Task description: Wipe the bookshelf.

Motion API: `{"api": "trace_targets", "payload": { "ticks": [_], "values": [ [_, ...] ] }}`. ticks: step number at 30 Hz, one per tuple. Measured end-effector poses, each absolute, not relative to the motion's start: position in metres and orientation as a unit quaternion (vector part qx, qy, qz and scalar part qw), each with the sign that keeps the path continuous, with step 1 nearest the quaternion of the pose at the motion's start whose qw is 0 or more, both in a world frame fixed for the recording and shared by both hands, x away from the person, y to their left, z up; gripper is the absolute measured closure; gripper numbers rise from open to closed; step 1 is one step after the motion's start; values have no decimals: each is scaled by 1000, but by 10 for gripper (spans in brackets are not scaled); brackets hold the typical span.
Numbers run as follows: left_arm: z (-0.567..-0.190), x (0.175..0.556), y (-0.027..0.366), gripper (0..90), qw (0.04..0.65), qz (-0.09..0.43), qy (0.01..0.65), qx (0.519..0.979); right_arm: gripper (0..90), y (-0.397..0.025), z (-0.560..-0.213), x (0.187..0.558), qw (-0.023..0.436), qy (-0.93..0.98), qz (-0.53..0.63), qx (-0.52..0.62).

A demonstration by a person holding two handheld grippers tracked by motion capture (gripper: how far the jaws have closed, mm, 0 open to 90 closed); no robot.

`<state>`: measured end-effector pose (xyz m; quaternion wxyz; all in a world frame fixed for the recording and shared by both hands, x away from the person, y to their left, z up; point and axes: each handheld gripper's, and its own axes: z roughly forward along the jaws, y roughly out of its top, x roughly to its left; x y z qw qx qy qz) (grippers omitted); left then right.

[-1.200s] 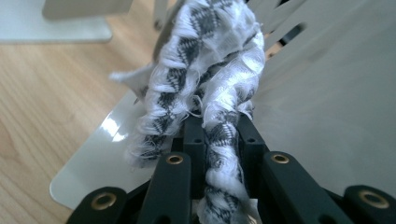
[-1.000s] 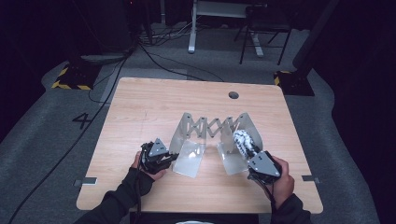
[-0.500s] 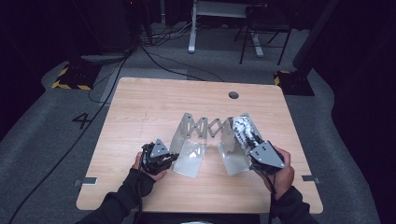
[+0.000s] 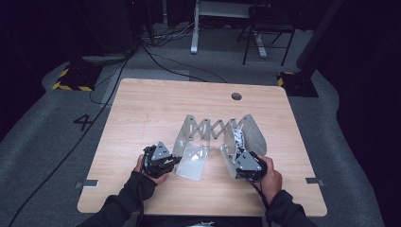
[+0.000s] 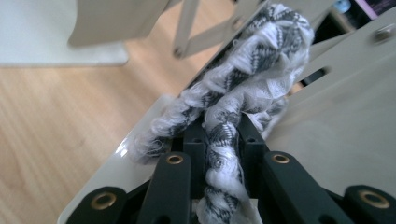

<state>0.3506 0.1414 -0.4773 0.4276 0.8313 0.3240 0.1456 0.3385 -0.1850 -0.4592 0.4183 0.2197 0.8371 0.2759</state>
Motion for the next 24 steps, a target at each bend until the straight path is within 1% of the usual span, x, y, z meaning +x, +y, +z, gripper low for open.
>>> {"api": "trace_targets", "payload": {
  "ticks": [2,4,8,11,16,20,21,24],
  "values": [
    [-477,351,141,771,427,146,324,831,785,-185,-462,340,411,842,271,221],
    [-477,351,142,771,425,149,322,833,786,-184,-472,343,391,858,255,215],
    [-477,350,141,770,426,148,323,832,785,-183,-482,346,374,871,235,214],
    [-477,350,140,768,426,150,323,832,785,-182,-491,348,346,888,213,213],
    [-478,350,141,766,426,150,322,832,785,-187,-486,345,356,887,207,210],
    [-477,350,140,765,425,152,320,833,786,-193,-481,341,372,878,210,215],
    [-477,351,141,764,423,154,318,834,785,-197,-472,336,389,868,218,219],
    [-477,351,140,762,424,152,319,834,785,-201,-464,331,404,858,226,224]
  ]
}}
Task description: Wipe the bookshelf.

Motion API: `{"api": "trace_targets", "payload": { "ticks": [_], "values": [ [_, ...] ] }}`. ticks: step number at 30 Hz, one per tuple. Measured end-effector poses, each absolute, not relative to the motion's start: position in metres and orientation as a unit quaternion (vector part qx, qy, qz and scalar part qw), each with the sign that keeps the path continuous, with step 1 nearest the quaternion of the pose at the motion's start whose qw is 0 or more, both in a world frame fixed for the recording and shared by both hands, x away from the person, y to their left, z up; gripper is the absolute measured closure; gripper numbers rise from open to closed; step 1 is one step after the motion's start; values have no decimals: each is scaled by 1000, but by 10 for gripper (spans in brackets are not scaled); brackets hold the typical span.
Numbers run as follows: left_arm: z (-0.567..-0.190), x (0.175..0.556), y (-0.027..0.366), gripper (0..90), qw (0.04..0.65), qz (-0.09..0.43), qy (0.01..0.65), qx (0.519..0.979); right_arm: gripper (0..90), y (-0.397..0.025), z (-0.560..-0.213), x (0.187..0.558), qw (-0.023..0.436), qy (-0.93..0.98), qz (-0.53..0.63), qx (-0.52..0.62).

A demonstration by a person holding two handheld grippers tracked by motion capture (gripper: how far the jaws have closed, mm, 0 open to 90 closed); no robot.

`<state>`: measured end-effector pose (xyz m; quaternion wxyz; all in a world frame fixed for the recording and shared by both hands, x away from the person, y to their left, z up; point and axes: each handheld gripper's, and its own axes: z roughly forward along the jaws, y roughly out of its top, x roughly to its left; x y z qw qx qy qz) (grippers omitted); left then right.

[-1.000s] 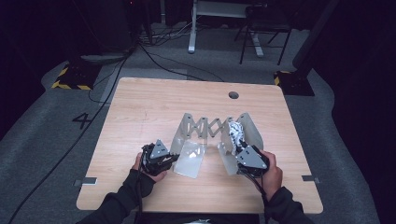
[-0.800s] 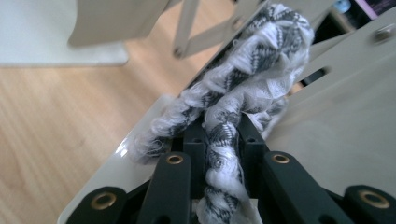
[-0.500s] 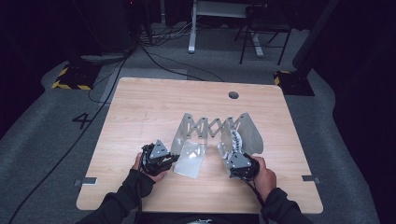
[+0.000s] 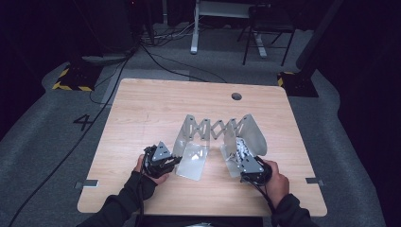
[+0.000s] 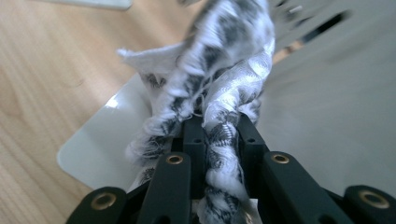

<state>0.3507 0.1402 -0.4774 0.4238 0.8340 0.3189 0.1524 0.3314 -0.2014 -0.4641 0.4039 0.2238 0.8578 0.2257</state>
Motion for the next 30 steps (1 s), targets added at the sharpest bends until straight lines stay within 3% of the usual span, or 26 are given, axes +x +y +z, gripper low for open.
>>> {"api": "trace_targets", "payload": {
  "ticks": [9,19,25,30],
  "values": [
    [-477,350,140,758,424,152,321,833,784,-214,-411,317,492,791,281,231],
    [-478,351,139,757,423,152,324,832,784,-214,-376,321,541,749,304,232],
    [-478,352,139,756,423,151,323,833,784,-215,-365,323,546,739,316,237],
    [-478,351,139,757,422,152,323,834,783,-209,-379,323,527,762,299,228]
  ]
}}
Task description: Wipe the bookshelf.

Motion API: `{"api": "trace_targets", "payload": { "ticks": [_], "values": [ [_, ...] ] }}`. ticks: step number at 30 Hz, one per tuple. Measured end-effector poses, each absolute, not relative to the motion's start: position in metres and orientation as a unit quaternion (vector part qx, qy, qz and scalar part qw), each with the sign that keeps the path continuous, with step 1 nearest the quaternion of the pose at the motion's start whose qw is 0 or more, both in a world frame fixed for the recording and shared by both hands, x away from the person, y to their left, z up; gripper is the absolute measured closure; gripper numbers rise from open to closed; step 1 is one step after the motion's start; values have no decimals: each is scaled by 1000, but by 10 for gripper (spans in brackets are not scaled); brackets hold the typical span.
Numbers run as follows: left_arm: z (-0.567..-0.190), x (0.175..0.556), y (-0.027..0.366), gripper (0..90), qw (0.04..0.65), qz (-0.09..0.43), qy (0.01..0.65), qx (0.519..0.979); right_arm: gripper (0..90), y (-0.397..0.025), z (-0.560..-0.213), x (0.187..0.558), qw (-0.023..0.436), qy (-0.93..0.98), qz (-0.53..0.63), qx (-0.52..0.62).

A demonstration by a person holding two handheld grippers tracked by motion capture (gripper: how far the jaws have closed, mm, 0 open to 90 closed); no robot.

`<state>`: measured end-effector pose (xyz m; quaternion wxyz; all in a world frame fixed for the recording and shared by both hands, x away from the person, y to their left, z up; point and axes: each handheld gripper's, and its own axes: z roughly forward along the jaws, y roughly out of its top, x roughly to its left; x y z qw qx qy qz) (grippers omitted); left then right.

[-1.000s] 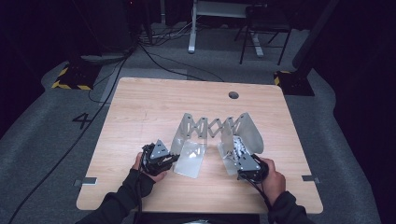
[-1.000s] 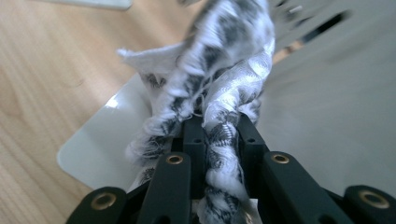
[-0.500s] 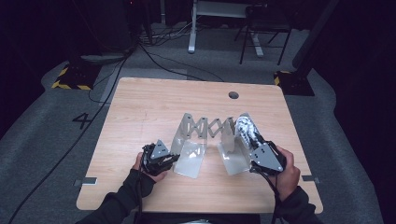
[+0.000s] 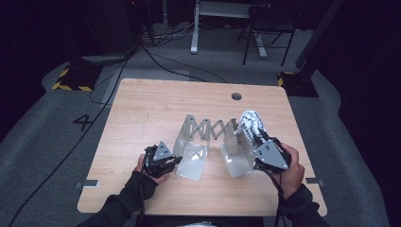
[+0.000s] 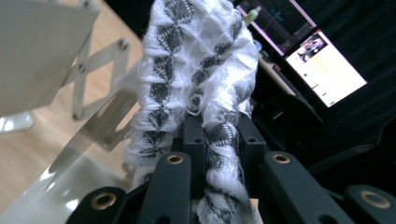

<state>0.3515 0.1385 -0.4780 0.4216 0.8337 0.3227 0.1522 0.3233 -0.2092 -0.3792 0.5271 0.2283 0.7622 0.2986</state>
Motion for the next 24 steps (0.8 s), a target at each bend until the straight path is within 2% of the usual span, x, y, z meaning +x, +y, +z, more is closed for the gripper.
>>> {"api": "trace_targets", "payload": {
  "ticks": [14,24],
  "values": [
    [-478,352,139,758,422,152,320,835,782,-203,-430,331,480,820,233,206],
    [-478,352,140,759,423,151,319,835,782,-192,-473,342,420,866,192,191]
  ]
}}
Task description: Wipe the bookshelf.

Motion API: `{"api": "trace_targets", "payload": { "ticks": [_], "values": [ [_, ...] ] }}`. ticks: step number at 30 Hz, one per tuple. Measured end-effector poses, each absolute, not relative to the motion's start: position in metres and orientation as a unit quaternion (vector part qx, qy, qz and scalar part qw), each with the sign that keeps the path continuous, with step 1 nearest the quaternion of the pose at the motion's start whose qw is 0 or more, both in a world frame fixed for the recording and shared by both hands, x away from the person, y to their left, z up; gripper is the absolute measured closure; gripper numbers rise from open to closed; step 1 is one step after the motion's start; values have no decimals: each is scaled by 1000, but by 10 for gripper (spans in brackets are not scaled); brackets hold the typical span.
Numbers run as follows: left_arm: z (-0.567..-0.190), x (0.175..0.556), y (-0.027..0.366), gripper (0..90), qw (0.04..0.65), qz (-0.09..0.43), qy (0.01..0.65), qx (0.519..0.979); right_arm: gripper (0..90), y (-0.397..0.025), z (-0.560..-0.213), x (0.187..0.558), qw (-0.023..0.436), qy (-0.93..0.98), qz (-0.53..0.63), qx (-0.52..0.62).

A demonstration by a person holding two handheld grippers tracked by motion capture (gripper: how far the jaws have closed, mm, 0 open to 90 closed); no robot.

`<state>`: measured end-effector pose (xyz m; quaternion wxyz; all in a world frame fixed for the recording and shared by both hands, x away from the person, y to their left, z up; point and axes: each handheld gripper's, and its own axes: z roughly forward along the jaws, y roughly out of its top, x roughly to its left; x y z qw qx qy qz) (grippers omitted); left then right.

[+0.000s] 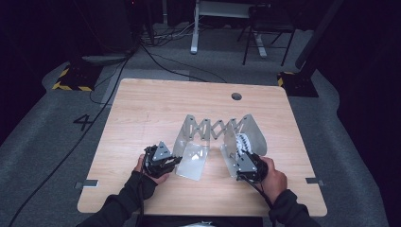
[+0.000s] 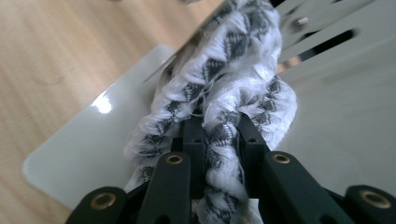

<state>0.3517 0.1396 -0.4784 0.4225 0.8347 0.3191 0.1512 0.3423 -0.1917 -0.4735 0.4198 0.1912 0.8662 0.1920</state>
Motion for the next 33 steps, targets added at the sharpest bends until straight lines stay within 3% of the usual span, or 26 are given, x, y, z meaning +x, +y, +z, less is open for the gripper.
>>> {"api": "trace_targets", "payload": {
  "ticks": [8,17,27,33],
  "values": [
    [-479,352,140,758,422,151,319,835,782,-194,-474,342,413,867,195,198],
    [-479,352,139,758,422,151,320,835,782,-207,-424,322,497,803,250,213],
    [-479,352,139,757,422,151,320,835,782,-221,-375,307,560,738,301,226],
    [-479,352,139,758,421,152,321,835,781,-221,-382,308,539,755,297,225]
  ]
}}
